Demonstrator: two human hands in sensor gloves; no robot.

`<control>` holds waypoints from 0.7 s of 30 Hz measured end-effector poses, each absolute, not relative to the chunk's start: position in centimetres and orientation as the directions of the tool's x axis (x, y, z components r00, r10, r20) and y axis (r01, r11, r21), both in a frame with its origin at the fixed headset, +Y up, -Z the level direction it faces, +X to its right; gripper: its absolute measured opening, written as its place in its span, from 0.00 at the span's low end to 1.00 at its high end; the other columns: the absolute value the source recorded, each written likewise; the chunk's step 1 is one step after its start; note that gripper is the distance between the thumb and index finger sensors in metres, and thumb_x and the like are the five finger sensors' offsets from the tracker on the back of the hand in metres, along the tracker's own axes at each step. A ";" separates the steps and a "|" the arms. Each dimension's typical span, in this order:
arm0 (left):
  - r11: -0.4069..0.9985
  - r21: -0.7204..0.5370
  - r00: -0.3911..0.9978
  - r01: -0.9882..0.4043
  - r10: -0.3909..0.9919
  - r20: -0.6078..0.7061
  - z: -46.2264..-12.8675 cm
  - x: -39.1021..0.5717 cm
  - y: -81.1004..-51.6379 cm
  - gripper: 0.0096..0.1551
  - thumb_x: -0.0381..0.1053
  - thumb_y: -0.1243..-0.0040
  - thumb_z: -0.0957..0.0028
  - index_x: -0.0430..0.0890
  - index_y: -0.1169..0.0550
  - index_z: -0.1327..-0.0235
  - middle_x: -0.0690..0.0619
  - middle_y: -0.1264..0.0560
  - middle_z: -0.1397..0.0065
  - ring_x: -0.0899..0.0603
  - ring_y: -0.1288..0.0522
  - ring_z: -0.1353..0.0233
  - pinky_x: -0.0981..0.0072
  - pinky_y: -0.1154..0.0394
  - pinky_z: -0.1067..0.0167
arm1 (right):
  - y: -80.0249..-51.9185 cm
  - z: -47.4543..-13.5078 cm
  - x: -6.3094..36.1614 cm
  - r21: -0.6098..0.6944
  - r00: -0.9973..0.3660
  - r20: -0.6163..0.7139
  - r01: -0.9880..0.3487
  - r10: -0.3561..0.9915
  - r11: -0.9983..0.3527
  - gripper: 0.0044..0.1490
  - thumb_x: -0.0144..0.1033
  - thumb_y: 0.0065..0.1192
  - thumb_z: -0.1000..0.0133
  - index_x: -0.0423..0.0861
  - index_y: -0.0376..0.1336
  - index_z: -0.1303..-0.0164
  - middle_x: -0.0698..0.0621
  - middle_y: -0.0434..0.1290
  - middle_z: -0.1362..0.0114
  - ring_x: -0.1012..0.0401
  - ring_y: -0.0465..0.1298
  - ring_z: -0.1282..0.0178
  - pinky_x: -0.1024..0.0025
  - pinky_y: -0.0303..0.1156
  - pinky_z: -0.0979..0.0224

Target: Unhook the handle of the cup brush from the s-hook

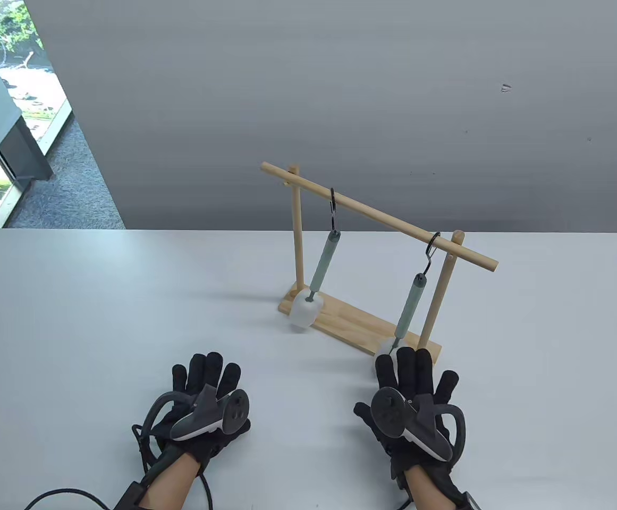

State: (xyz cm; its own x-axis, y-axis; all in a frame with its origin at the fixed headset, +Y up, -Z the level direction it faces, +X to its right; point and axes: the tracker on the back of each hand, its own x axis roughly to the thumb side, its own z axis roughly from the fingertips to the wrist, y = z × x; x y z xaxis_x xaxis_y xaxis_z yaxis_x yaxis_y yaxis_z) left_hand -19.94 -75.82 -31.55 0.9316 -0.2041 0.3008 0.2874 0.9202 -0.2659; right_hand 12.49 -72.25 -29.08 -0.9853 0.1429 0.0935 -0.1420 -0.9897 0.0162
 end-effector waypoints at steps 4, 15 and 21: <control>0.920 -0.272 0.933 0.284 -0.200 0.300 -31.6 -20.0 -75.9 0.60 0.75 0.57 0.54 0.45 0.67 0.28 0.32 0.70 0.21 0.23 0.65 0.18 0.25 0.66 0.32 | -72.3 -29.1 12.6 0.022 -0.984 0.086 -0.152 0.153 -0.988 0.57 0.59 0.54 0.46 0.43 0.35 0.19 0.34 0.27 0.19 0.36 0.28 0.17 0.25 0.17 0.36; 0.918 -0.287 0.937 0.274 -0.188 0.294 -31.4 -20.1 -75.8 0.60 0.75 0.56 0.54 0.45 0.67 0.28 0.32 0.70 0.20 0.23 0.64 0.18 0.26 0.65 0.31 | -72.2 -29.1 12.7 0.015 -0.981 0.096 -0.167 0.168 -0.986 0.56 0.59 0.55 0.46 0.42 0.36 0.19 0.33 0.29 0.19 0.36 0.30 0.17 0.25 0.19 0.35; 0.920 -0.294 0.941 0.259 -0.171 0.293 -31.7 -20.3 -75.9 0.59 0.74 0.56 0.53 0.44 0.67 0.28 0.32 0.69 0.20 0.24 0.63 0.17 0.26 0.64 0.31 | -72.4 -29.4 13.2 0.015 -0.975 0.079 -0.207 0.208 -0.978 0.56 0.58 0.55 0.46 0.41 0.37 0.19 0.32 0.31 0.18 0.35 0.32 0.17 0.24 0.21 0.34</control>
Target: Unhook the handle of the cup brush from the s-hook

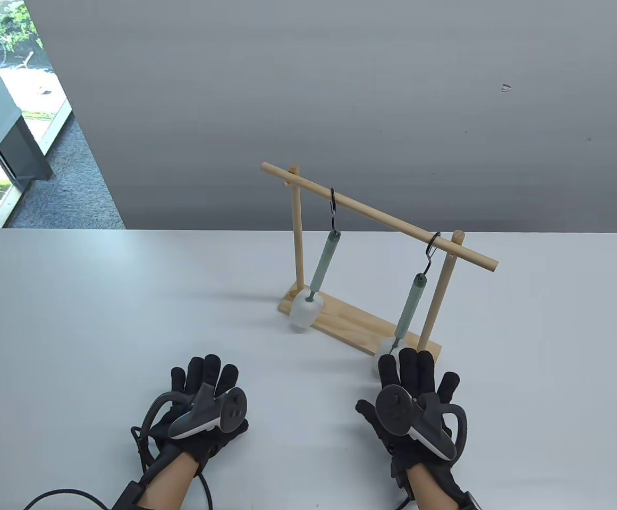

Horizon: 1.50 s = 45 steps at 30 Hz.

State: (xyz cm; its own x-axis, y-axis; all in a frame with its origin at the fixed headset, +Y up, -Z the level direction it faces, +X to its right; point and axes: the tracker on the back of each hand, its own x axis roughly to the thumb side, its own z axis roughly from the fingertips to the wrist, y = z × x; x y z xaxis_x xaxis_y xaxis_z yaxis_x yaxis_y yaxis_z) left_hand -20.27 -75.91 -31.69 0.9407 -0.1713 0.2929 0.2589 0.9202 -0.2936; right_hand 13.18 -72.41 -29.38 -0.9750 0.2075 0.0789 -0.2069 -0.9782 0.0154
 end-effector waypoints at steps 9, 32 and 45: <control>0.959 -0.213 0.945 0.185 -0.114 0.306 -31.2 -20.4 -75.0 0.58 0.73 0.55 0.54 0.44 0.64 0.28 0.32 0.65 0.20 0.24 0.61 0.17 0.26 0.62 0.30 | -72.8 -30.0 14.6 0.014 -0.955 0.031 -0.294 0.295 -0.956 0.55 0.57 0.55 0.45 0.40 0.37 0.20 0.31 0.33 0.18 0.34 0.35 0.17 0.24 0.23 0.34; 0.979 -0.144 0.931 0.144 -0.085 0.355 -30.7 -20.0 -74.8 0.57 0.71 0.53 0.54 0.43 0.60 0.27 0.33 0.62 0.19 0.25 0.57 0.17 0.27 0.59 0.30 | -72.2 -35.1 17.9 -0.209 -0.594 0.014 -0.789 0.805 -0.578 0.48 0.48 0.58 0.45 0.33 0.47 0.24 0.29 0.59 0.26 0.33 0.66 0.28 0.30 0.53 0.33; 0.972 -0.154 0.935 0.179 -0.119 0.334 -30.4 -20.0 -75.1 0.57 0.71 0.53 0.54 0.43 0.60 0.27 0.33 0.62 0.19 0.25 0.56 0.17 0.27 0.58 0.30 | -72.1 -37.5 17.2 -0.233 -0.483 0.041 -0.856 0.874 -0.462 0.37 0.46 0.59 0.45 0.34 0.60 0.33 0.33 0.72 0.36 0.39 0.77 0.40 0.34 0.58 0.34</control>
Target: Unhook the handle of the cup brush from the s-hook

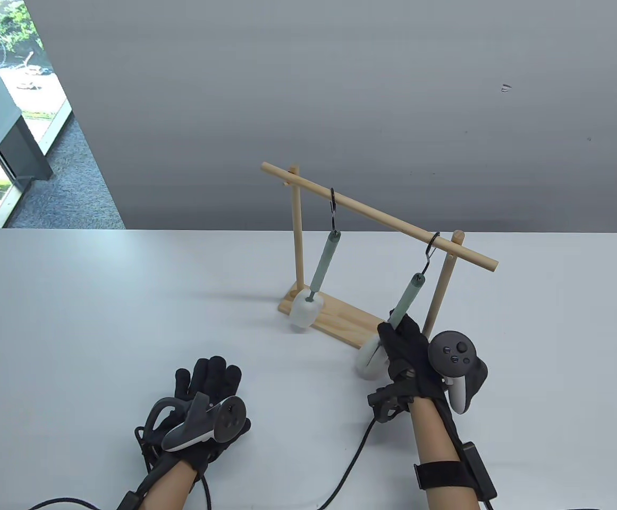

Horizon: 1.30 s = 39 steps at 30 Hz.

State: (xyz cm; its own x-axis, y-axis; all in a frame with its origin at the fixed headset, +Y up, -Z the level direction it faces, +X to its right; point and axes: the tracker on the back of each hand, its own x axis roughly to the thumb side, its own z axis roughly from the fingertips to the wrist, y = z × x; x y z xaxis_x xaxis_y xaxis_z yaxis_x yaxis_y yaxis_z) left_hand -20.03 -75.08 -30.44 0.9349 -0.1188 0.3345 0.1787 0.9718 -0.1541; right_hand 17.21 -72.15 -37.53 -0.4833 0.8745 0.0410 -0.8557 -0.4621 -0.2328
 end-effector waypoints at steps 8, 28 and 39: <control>0.977 -0.129 0.930 0.169 -0.115 0.348 -30.5 -20.0 -75.1 0.55 0.70 0.52 0.54 0.42 0.57 0.26 0.34 0.55 0.18 0.26 0.51 0.17 0.28 0.56 0.29 | -71.0 -36.8 16.3 -0.199 -0.472 0.132 -0.874 0.872 -0.443 0.36 0.50 0.59 0.45 0.34 0.66 0.41 0.36 0.78 0.46 0.46 0.83 0.51 0.37 0.63 0.37; 0.980 -0.147 0.908 0.132 -0.061 0.414 -30.5 -19.2 -75.7 0.55 0.70 0.52 0.54 0.42 0.56 0.26 0.34 0.52 0.18 0.25 0.48 0.18 0.28 0.54 0.30 | -67.8 -32.9 15.2 -0.212 -0.537 0.256 -0.843 0.804 -0.495 0.35 0.50 0.59 0.46 0.34 0.67 0.43 0.37 0.79 0.48 0.47 0.83 0.53 0.36 0.63 0.37; 0.980 -0.140 0.871 0.138 -0.053 0.488 -30.2 -17.6 -76.3 0.54 0.70 0.52 0.54 0.42 0.54 0.25 0.34 0.49 0.19 0.25 0.43 0.21 0.30 0.52 0.30 | -68.1 -29.5 14.0 -0.281 -0.917 0.220 -0.386 0.333 -0.878 0.35 0.42 0.63 0.46 0.33 0.64 0.36 0.31 0.73 0.38 0.37 0.76 0.41 0.28 0.48 0.30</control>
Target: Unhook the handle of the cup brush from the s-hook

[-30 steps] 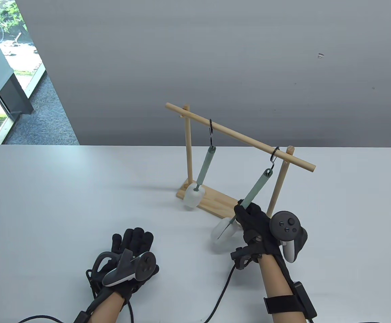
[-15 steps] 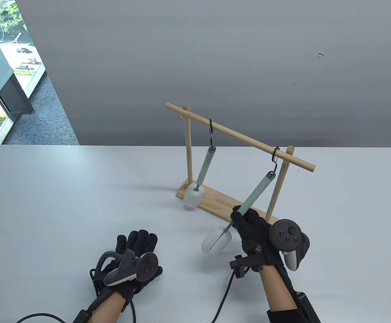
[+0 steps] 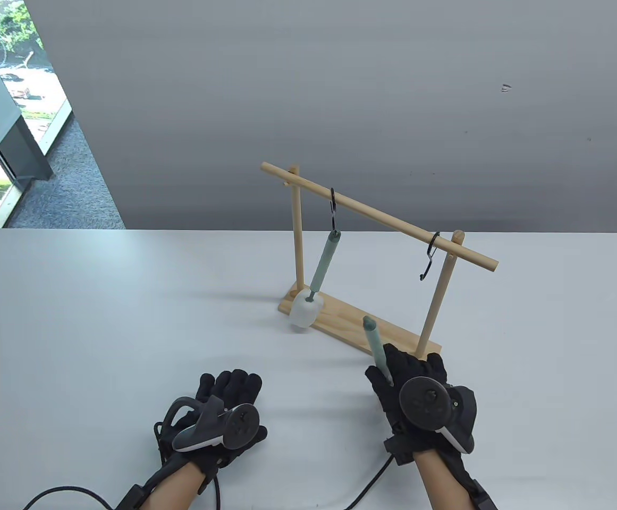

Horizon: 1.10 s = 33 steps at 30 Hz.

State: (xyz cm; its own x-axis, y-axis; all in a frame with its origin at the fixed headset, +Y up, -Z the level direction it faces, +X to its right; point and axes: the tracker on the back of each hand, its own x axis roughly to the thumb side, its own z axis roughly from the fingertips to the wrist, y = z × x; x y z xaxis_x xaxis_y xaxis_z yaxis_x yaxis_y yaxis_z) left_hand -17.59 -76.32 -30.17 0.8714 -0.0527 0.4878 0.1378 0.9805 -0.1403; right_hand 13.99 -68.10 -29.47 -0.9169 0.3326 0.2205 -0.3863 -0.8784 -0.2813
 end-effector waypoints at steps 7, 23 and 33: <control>0.978 -0.170 0.850 0.121 -0.013 0.527 -29.9 -16.8 -76.9 0.54 0.70 0.53 0.54 0.42 0.54 0.25 0.34 0.49 0.19 0.25 0.44 0.20 0.29 0.52 0.30 | -70.2 -29.3 13.3 -0.207 -0.968 0.159 -0.227 0.196 -0.952 0.35 0.39 0.64 0.47 0.34 0.62 0.34 0.31 0.70 0.34 0.35 0.73 0.37 0.28 0.44 0.28; 0.975 -0.187 0.854 0.124 -0.009 0.520 -29.8 -16.8 -77.0 0.54 0.70 0.53 0.54 0.42 0.54 0.25 0.34 0.49 0.19 0.25 0.44 0.20 0.29 0.52 0.30 | -73.1 -30.9 14.6 0.017 -0.979 0.091 -0.184 0.185 -0.983 0.35 0.34 0.65 0.46 0.35 0.60 0.31 0.31 0.66 0.29 0.34 0.68 0.30 0.27 0.40 0.26; 0.972 -0.197 0.856 0.125 -0.005 0.517 -29.8 -16.8 -77.0 0.54 0.70 0.53 0.54 0.42 0.54 0.25 0.34 0.49 0.19 0.25 0.44 0.20 0.29 0.52 0.30 | -74.8 -31.8 15.0 0.208 -0.992 0.019 -0.115 0.121 -0.971 0.35 0.32 0.65 0.46 0.36 0.58 0.30 0.32 0.64 0.26 0.34 0.65 0.26 0.28 0.39 0.24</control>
State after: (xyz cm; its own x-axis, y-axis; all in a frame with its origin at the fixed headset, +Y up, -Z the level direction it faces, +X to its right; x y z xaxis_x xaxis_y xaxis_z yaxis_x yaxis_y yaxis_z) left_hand -16.81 -76.98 -29.84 0.8562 -0.0053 0.5166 0.1251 0.9723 -0.1974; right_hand 15.01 -74.78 -31.76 -0.9924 0.1212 0.0194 -0.1146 -0.9714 0.2082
